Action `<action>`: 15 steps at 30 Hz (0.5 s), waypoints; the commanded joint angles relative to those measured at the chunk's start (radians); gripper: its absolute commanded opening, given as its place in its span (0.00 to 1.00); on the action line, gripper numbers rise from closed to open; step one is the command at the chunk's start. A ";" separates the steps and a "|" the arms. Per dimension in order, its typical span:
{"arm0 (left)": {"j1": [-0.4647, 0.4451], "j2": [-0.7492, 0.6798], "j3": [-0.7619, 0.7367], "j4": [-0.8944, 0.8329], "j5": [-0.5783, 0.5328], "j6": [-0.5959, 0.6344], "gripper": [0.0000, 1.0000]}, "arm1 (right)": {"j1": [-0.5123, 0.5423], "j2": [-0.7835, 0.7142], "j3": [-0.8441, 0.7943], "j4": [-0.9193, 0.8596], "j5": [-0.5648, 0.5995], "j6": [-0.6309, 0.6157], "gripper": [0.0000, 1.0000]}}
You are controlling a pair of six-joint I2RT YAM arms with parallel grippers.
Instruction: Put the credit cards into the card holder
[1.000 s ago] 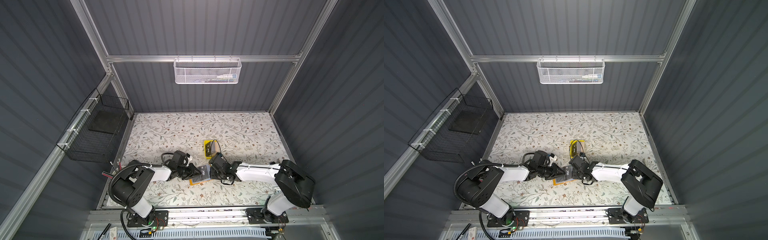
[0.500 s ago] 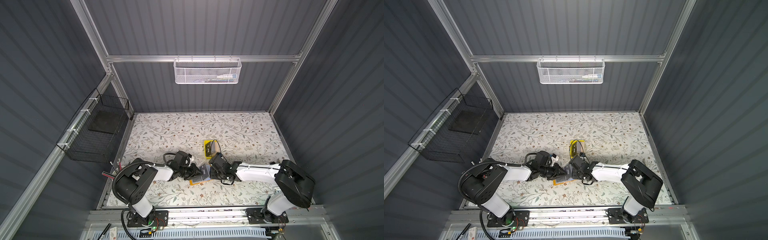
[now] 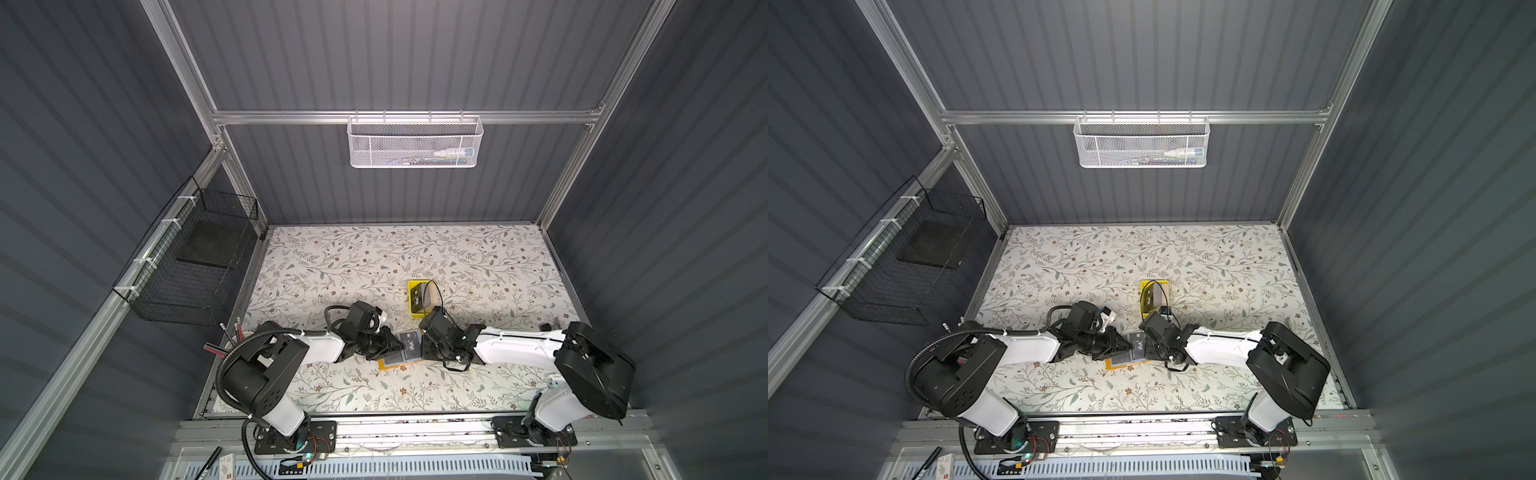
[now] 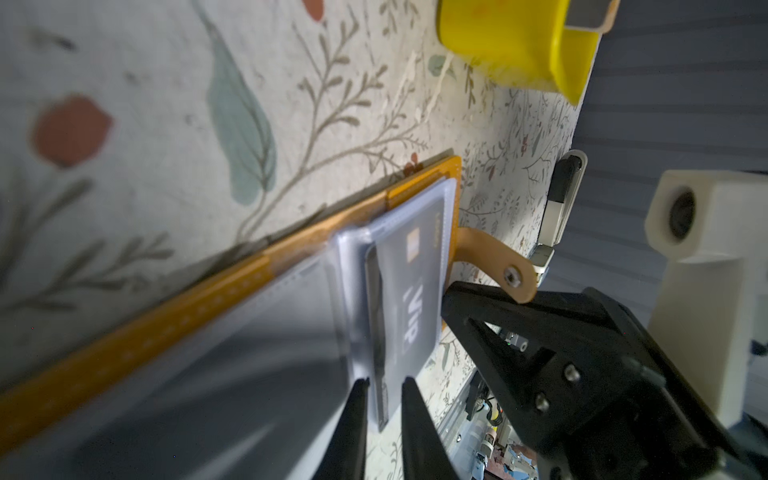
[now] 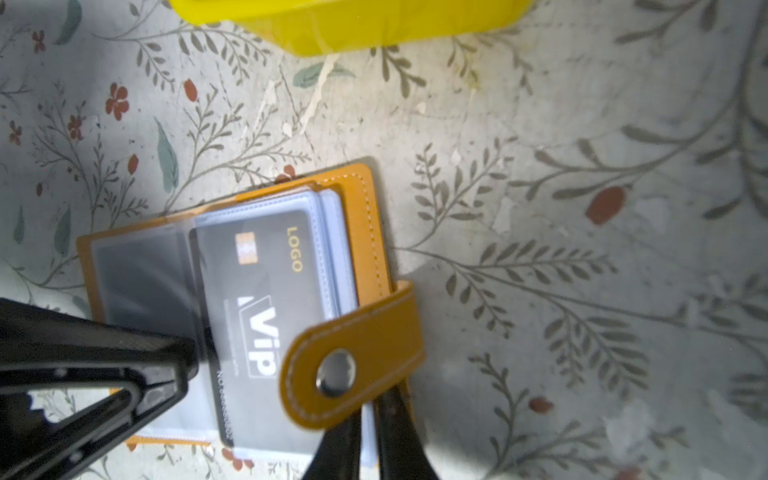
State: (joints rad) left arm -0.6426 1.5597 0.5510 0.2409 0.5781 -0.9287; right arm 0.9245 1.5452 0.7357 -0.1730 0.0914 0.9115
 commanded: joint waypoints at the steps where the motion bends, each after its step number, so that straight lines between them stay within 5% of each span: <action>1: -0.008 -0.092 0.021 -0.141 -0.056 0.076 0.19 | 0.007 -0.048 -0.014 -0.005 -0.013 -0.019 0.14; 8: -0.008 -0.288 -0.009 -0.263 -0.112 0.104 0.21 | 0.005 -0.177 -0.062 0.012 -0.001 -0.039 0.16; 15: -0.013 -0.330 -0.029 -0.219 -0.118 0.096 0.22 | 0.005 -0.275 -0.091 -0.006 -0.008 -0.072 0.18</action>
State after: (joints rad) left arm -0.6472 1.2304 0.5385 0.0380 0.4744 -0.8555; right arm 0.9257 1.2945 0.6655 -0.1650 0.0814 0.8665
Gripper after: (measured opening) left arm 0.220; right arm 0.180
